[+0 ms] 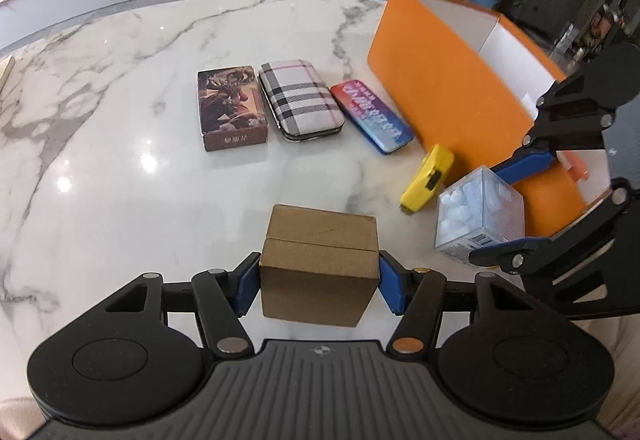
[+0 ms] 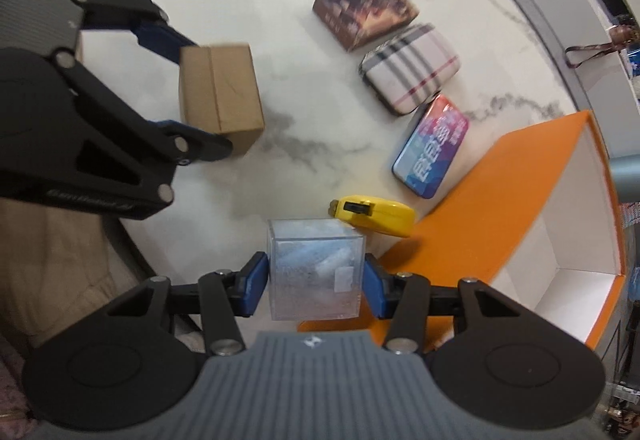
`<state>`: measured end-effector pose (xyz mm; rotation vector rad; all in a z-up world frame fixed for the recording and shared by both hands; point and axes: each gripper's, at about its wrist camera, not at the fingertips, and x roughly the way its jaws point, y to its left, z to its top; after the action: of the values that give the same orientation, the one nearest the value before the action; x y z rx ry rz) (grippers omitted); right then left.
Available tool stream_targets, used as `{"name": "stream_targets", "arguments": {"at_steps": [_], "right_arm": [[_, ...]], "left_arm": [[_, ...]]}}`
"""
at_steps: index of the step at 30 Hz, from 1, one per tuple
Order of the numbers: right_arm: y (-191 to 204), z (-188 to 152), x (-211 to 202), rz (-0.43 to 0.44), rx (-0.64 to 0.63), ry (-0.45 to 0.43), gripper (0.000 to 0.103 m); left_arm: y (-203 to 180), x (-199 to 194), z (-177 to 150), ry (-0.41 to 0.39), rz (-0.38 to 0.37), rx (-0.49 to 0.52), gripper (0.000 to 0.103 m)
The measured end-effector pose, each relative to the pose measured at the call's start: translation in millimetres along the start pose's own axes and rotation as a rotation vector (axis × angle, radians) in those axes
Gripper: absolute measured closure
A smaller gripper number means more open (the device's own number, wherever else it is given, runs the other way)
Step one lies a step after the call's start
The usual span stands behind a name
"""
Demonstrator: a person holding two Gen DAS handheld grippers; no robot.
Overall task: Organize rigid objects
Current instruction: 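Lift the cardboard box and clear cube and carry both over the orange box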
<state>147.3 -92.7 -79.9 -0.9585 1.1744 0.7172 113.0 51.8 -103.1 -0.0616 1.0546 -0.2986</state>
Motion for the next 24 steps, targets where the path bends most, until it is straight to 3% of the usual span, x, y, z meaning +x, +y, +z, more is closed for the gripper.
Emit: {"name": "stream_targets", "arguments": {"at_steps": [6, 10, 17, 24], "right_arm": [[-3.1, -15.6, -38.1, 0.022, 0.022, -0.113, 0.052], [-13.2, -28.9, -69.1, 0.017, 0.018, -0.176, 0.052], [-50.9, -58.3, -122.7, -0.062, 0.054, -0.269, 0.051], [-119.5, -93.9, -134.3, -0.115, 0.227, -0.316, 0.051]], "left_arm": [[-5.8, -29.3, 5.3, -0.046, -0.020, -0.032, 0.034], [-21.4, -57.7, 21.4, -0.105, -0.045, 0.001, 0.034], [-72.6, -87.3, 67.8, -0.179, -0.102, 0.152, 0.034], [-136.2, -64.6, 122.9, -0.174, -0.123, 0.355, 0.034]]}}
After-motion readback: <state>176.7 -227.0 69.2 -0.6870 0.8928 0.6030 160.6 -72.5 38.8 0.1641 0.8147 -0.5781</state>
